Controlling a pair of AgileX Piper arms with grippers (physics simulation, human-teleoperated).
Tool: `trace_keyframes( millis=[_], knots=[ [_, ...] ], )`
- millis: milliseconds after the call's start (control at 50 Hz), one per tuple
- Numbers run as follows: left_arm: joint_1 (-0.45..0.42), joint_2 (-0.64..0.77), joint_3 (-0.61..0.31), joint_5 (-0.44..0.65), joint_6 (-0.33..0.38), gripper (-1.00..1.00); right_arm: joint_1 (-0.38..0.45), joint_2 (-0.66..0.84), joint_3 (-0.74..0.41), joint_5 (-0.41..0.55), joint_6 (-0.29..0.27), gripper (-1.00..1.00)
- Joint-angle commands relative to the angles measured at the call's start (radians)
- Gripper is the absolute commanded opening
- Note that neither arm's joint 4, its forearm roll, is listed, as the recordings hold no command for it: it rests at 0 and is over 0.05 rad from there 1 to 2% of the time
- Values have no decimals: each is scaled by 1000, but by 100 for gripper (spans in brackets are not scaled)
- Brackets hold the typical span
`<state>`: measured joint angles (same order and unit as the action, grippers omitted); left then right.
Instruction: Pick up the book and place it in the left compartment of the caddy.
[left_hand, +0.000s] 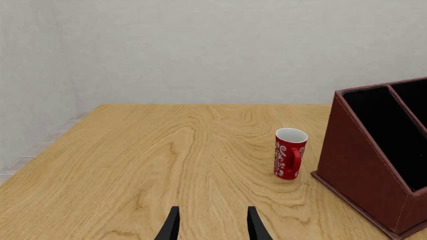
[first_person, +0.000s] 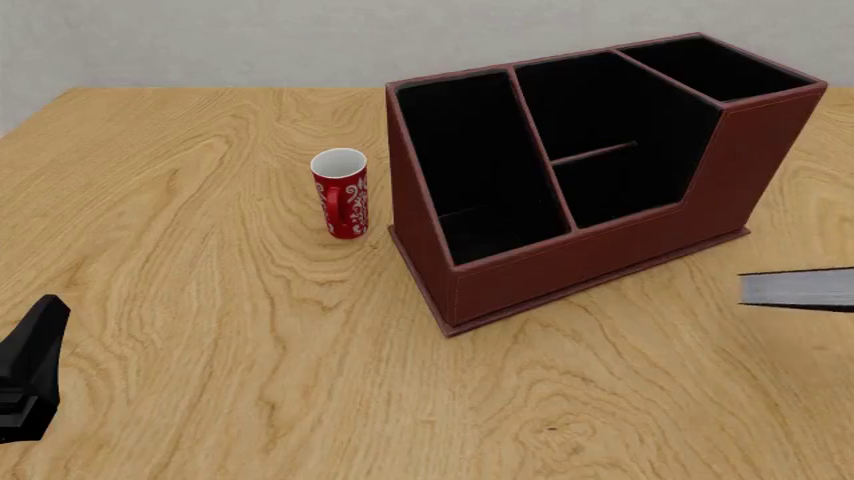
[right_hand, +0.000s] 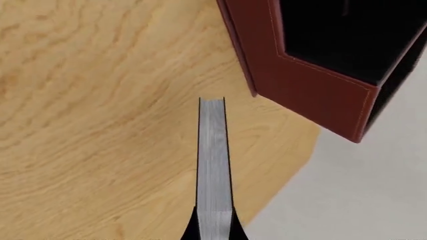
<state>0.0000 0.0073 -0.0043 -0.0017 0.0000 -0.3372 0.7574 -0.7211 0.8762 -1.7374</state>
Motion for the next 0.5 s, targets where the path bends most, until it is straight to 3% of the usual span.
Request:
trace_keyframes(
  millis=[20,80,200,240,260,300,340,380,440,500],
  knots=[
    [0,0,0,0,0,100,56,-144,-11,125,117,-100],
    [0,0,0,0,0,100,106,-153,-64,163,195,-100],
    [0,0,0,0,0,100,133,-161,-111,205,259,-100],
    [0,0,0,0,0,100,184,-168,-151,249,332,-100],
    [0,0,0,0,0,100,170,-180,-140,243,317,-100],
    [0,0,0,0,0,100,200,-185,-161,279,364,-100],
    [0,0,0,0,0,100,198,-195,-161,277,369,-100],
    [0,0,0,0,0,100,248,-191,-200,322,438,-100],
    [0,0,0,0,0,100,259,-193,-219,331,461,-100],
    [0,0,0,0,0,100,316,-182,-250,344,536,-100]
  ],
)
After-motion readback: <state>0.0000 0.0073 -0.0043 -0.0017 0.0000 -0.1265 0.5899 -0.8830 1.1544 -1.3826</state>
